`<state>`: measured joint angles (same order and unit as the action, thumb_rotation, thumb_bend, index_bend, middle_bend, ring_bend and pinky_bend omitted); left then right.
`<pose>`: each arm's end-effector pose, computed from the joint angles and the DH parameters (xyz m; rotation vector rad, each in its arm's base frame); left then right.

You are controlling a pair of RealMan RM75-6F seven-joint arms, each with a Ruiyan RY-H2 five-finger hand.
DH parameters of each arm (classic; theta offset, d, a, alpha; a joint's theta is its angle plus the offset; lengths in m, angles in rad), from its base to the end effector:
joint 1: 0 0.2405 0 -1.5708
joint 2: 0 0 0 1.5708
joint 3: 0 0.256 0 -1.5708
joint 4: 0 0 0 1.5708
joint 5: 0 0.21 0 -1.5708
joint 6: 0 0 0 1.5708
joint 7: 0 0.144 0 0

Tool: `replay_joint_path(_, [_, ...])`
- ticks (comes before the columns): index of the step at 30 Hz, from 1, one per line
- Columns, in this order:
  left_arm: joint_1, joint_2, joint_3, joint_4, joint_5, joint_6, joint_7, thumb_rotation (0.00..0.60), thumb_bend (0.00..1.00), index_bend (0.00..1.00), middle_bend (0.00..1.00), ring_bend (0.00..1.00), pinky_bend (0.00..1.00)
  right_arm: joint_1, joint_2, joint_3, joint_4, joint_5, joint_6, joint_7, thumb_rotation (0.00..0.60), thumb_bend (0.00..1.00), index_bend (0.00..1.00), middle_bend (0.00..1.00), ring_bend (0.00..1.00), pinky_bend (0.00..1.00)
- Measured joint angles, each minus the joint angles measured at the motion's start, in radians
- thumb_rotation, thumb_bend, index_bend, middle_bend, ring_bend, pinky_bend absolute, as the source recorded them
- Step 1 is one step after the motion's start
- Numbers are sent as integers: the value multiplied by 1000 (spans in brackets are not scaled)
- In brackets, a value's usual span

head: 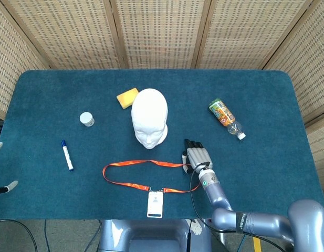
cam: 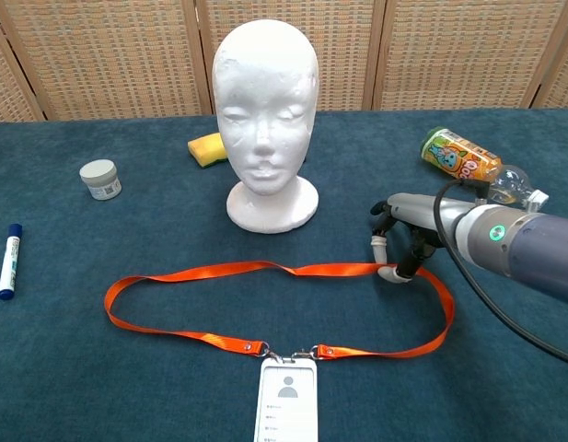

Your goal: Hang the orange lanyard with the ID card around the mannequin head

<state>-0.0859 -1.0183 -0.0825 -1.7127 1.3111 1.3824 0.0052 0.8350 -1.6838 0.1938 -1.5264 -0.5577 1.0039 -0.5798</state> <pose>-0.3248 0.1845 0.1824 -1.2622 -1.0317 -0.7834 -0.1408 -0.3305 -0.0645 1.7216 -1.3033 0.6853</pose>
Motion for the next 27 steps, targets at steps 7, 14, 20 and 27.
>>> replay_joint_path(7, [-79,-16,-16,3,-21,-145,-20,600,75,241,0,0,0,-25,55,-5,-44,-56,1,40,600,490,692,0,0,0])
replay_joint_path(14, [-243,-106,-68,53,-4,-305,-77,600,250,342,0,0,0,-35,80,-6,-66,-71,-11,66,600,492,692,0,0,0])
replay_joint_path(20, [-372,-218,-110,95,-106,-427,35,600,319,374,0,0,0,-28,85,-10,-72,-65,-18,58,600,491,692,0,0,0])
replay_joint_path(27, [-484,-359,-138,152,-233,-506,134,600,321,398,0,0,0,-22,82,-2,-69,-47,-25,68,600,492,692,0,0,0])
